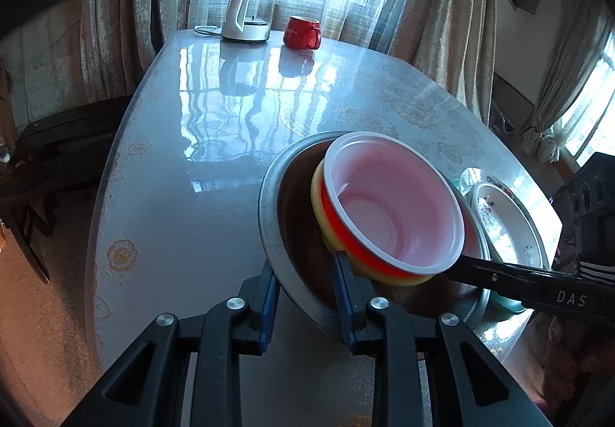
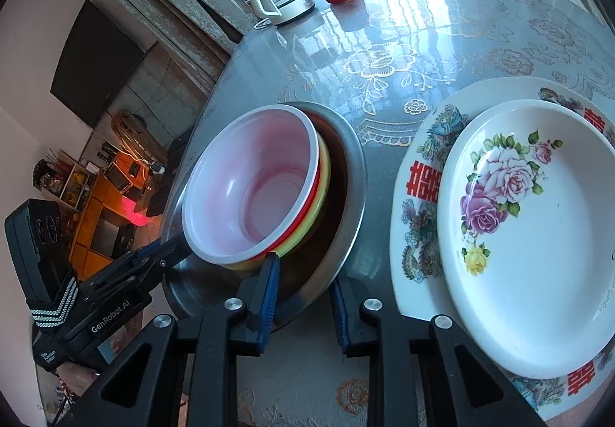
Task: Organize plates and bowls
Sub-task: 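Lift the steel bowl with nested bowls and carry it over the plate stack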
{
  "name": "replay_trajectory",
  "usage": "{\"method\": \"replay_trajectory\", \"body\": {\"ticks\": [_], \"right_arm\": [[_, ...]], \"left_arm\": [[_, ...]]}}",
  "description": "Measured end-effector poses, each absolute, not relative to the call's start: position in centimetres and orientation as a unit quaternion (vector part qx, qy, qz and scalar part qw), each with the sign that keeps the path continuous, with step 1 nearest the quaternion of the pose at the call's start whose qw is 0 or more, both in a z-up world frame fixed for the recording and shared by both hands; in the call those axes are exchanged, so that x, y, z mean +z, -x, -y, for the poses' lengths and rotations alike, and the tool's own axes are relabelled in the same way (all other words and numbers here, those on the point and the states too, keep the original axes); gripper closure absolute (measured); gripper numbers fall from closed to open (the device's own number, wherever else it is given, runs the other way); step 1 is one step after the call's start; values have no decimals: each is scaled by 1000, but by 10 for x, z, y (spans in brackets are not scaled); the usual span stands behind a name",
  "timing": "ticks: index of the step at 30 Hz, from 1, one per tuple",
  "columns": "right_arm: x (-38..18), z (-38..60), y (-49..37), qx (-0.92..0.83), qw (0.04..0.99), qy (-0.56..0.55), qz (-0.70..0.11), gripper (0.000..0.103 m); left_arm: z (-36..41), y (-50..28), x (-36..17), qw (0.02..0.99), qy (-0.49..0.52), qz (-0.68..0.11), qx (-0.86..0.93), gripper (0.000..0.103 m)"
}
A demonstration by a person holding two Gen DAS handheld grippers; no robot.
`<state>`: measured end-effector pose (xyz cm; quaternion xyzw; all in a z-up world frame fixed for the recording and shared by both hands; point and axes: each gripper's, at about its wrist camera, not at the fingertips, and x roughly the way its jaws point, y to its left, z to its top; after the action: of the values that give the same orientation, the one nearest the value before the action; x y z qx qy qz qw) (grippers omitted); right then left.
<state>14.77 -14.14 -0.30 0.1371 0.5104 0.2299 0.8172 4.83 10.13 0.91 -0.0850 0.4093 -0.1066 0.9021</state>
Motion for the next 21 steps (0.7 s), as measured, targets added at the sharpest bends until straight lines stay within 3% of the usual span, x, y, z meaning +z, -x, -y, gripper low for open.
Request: {"method": "replay_trajectory", "body": {"ticks": [21], "right_arm": [[-2, 147, -144, 228, 826, -142, -495, 81]], "left_arm": [[-88, -37, 17, 914, 53, -395, -74, 75]]}}
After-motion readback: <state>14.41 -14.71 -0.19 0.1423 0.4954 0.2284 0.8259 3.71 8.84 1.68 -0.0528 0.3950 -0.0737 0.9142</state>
